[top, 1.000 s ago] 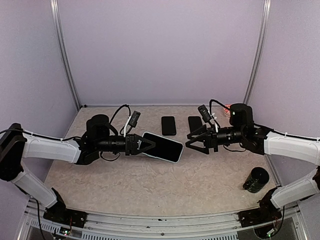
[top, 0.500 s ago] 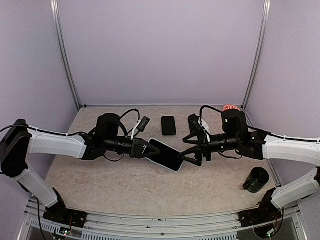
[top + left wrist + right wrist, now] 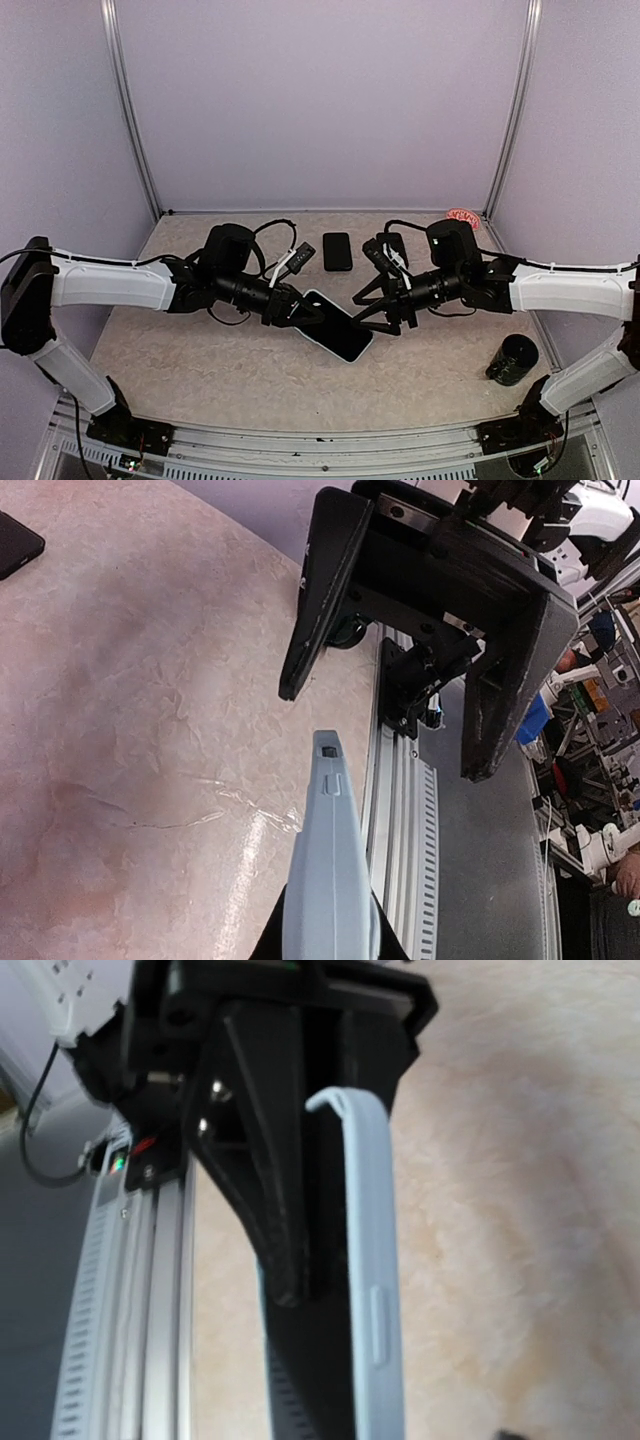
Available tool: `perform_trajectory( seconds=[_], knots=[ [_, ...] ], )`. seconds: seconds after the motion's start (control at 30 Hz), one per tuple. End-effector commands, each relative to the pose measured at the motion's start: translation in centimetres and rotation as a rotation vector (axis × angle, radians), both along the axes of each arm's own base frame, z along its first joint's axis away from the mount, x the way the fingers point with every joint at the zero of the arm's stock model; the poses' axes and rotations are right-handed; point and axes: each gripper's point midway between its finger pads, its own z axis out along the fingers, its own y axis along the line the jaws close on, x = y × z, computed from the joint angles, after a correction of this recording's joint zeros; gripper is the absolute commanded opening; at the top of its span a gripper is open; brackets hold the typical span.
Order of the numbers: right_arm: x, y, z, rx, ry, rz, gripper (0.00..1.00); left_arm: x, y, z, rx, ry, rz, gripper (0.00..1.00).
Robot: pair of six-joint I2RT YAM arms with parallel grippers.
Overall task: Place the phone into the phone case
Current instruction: Pass from the left arm to the right
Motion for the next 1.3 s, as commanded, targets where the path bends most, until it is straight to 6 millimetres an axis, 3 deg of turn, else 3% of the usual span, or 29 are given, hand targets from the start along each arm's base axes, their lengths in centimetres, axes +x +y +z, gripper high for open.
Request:
perform_trajectory(
  seconds=[0.0,0.23,0.43,0.83,1.07,1.23,1.27],
  knots=[
    [-1.2,0.7,-1.2,-0.035,0.109,0.081,0.67,-1.2,-0.7,1.8,-0.041,-0.063,-0.092,0.00],
    [-1.2,0.8,-2.0,-0.053,0.139,0.085,0.63,-2.6,-0.7,2.2,-0.042,-0.086,-0.149,0.00],
    [-1.5,1.0,-2.7,-0.062,0.175,0.111,0.54,-2.9,-0.5,1.9,-0.036,-0.090,-0.166,0.00],
    [-3.9,1.7,-3.3,-0.069,0.205,0.206,0.48,-2.8,-0.3,1.6,-0.030,-0.102,-0.163,0.00],
    [-4.1,1.9,-4.0,-0.093,0.215,0.215,0.28,-2.8,-0.2,1.7,-0.034,-0.107,-0.151,0.00],
    [-4.2,1.8,-4.2,-0.097,0.223,0.221,0.02,-2.7,0.1,1.7,-0.036,-0.115,-0.137,0.00],
    [-4.3,1.9,-4.3,-0.097,0.231,0.228,0.00,-2.7,0.2,1.8,-0.037,-0.117,-0.134,0.00]
  ],
)
